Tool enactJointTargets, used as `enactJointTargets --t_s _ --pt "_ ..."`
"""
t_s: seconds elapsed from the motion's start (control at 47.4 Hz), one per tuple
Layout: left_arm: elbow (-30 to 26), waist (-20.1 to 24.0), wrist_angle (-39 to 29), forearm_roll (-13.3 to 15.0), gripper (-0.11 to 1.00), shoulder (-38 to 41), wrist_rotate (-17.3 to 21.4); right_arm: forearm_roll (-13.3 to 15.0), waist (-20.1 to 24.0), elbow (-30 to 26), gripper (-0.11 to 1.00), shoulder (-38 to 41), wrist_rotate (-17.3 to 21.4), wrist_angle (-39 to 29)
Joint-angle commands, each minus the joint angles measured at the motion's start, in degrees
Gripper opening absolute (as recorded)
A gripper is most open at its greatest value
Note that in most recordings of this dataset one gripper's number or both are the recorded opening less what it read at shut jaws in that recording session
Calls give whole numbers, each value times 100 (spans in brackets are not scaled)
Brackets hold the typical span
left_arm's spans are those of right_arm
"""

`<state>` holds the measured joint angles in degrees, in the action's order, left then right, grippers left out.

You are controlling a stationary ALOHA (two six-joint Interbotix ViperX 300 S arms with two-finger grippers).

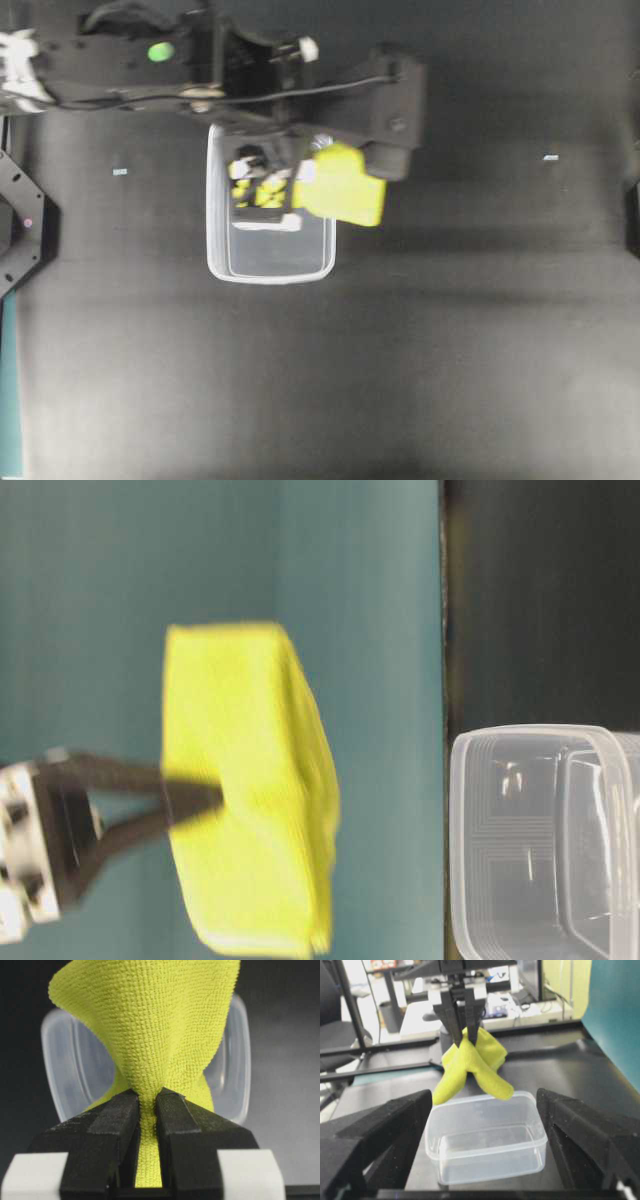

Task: Place the yellow towel into the container with the left arm.
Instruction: 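Carry the hanging towel left and hold it above the container, then lower the towel into the container and open the left gripper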

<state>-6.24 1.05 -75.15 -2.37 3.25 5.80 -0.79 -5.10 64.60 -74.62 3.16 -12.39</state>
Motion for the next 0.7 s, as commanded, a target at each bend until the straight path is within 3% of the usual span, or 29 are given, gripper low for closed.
enactJointTargets --t_s 0.0,0.675 --pt "308 -9 202 -18 7 -299 -9 9 -18 -105 81 44 9 79" --pt "1688 237 1415 -18 7 -413 105 -9 -18 -53 80 35 53 580"
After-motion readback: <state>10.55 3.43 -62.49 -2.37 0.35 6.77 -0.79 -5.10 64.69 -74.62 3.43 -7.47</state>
